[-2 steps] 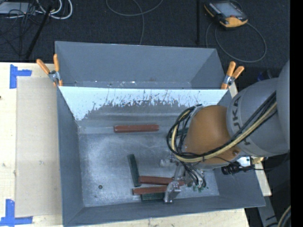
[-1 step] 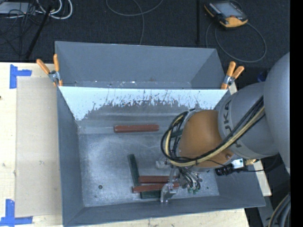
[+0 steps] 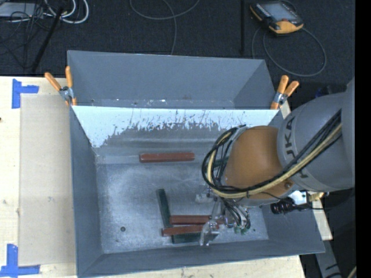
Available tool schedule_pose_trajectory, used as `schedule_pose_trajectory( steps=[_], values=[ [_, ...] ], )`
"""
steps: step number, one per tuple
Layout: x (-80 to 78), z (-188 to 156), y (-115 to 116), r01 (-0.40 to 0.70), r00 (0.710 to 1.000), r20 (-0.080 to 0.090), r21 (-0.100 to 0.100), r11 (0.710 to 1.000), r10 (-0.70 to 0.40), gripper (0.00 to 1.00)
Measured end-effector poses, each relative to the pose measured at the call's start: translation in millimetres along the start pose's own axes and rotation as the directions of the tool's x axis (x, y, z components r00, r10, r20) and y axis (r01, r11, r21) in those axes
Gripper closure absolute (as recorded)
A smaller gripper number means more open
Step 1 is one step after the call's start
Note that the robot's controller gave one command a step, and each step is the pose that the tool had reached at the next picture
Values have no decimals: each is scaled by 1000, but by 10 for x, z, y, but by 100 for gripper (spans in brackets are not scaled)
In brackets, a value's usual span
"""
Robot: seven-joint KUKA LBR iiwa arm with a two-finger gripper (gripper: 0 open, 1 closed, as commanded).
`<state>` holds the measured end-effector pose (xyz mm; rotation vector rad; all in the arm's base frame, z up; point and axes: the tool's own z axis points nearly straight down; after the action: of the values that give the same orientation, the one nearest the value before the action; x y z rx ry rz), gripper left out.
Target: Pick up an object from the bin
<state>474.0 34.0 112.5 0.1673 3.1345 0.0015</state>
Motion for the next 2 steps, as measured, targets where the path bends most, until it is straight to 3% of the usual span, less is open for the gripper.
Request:
schedule_pose_trajectory(
  steps=[1,2],
  values=[
    [-60,373,-10,54,999,0,1,999,-54,0],
    [-45,385,96,-250,968,6,0,968,250,100]
  ],
)
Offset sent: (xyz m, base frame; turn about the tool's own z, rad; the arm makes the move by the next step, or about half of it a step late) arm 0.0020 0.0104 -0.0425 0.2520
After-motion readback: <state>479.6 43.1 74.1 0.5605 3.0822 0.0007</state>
